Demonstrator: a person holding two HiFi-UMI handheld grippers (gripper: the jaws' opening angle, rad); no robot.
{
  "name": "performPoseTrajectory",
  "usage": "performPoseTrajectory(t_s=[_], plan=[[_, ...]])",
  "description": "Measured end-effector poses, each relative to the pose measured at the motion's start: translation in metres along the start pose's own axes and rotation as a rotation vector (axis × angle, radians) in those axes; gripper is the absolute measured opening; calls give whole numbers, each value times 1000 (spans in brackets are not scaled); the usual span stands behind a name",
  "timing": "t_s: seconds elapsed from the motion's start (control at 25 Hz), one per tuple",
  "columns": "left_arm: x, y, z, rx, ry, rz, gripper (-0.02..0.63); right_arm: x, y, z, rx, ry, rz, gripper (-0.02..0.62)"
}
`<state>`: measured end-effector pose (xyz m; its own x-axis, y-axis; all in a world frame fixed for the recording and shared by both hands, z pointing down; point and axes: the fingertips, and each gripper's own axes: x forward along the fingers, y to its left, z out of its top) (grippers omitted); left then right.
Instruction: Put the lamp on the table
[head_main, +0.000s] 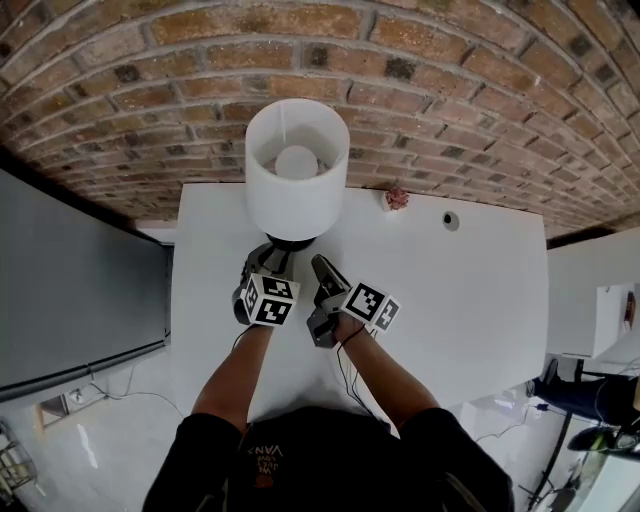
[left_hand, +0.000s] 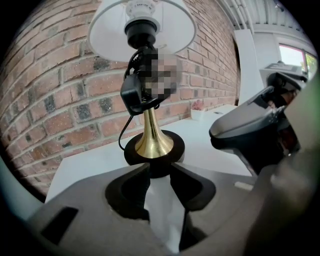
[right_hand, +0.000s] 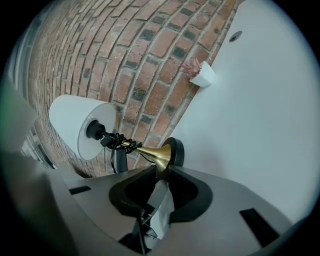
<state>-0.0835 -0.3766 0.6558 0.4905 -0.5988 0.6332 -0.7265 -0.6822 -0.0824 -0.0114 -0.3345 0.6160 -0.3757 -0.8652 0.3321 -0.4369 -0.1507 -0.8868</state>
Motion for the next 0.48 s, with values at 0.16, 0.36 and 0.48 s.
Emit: performPoseTrajectory(t_s=[0.16,0.36,0.48], plan=[[-11,-7,4,-10,-14,3,129,-22,3,-2,-71,-8,-27,57],[-40,-14,20,20,-72,6,126,-55,11,-3,-166,-22,-43,15],[-63,-18,22,13,-106,14,119,-76,16,-8,-208,-35,-45,9]])
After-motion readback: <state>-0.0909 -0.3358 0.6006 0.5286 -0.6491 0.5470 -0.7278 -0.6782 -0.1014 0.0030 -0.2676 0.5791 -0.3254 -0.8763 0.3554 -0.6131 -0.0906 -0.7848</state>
